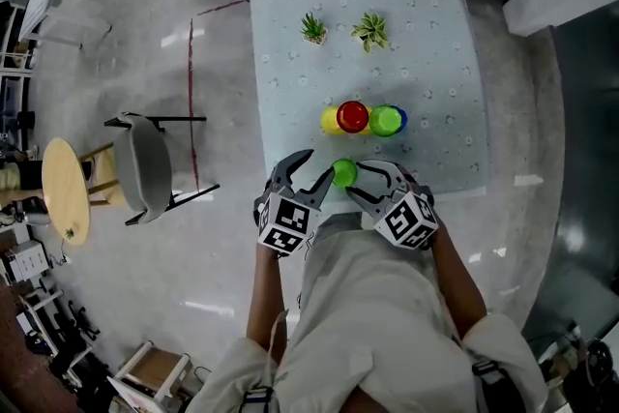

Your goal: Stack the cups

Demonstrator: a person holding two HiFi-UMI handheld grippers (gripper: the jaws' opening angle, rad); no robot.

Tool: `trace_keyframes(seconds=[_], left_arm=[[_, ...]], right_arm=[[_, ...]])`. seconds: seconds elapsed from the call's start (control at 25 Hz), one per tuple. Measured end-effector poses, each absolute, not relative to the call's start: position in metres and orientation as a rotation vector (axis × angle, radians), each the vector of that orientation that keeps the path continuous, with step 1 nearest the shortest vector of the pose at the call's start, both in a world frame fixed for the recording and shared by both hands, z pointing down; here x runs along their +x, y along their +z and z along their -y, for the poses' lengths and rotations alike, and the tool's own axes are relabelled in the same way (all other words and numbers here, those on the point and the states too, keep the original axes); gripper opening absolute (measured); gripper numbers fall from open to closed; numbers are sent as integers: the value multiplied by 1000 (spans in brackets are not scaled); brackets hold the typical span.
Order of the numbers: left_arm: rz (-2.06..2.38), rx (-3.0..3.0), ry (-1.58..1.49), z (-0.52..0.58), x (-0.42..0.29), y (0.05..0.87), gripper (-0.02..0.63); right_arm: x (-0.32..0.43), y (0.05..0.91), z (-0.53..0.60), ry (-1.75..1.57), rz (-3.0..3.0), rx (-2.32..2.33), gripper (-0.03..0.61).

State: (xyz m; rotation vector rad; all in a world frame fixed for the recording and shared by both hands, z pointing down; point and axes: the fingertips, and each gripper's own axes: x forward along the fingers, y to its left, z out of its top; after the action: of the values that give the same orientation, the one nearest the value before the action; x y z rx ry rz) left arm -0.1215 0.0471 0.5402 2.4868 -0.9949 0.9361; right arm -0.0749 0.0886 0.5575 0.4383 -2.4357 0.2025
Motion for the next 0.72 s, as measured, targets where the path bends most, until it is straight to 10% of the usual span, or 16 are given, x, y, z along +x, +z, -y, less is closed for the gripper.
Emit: trace_keyframes(seconds=[0.72], left_arm=[[1047, 2403, 925, -76, -146, 564, 201]], right_arm=[[-93, 611, -111, 158, 2349, 323, 261]])
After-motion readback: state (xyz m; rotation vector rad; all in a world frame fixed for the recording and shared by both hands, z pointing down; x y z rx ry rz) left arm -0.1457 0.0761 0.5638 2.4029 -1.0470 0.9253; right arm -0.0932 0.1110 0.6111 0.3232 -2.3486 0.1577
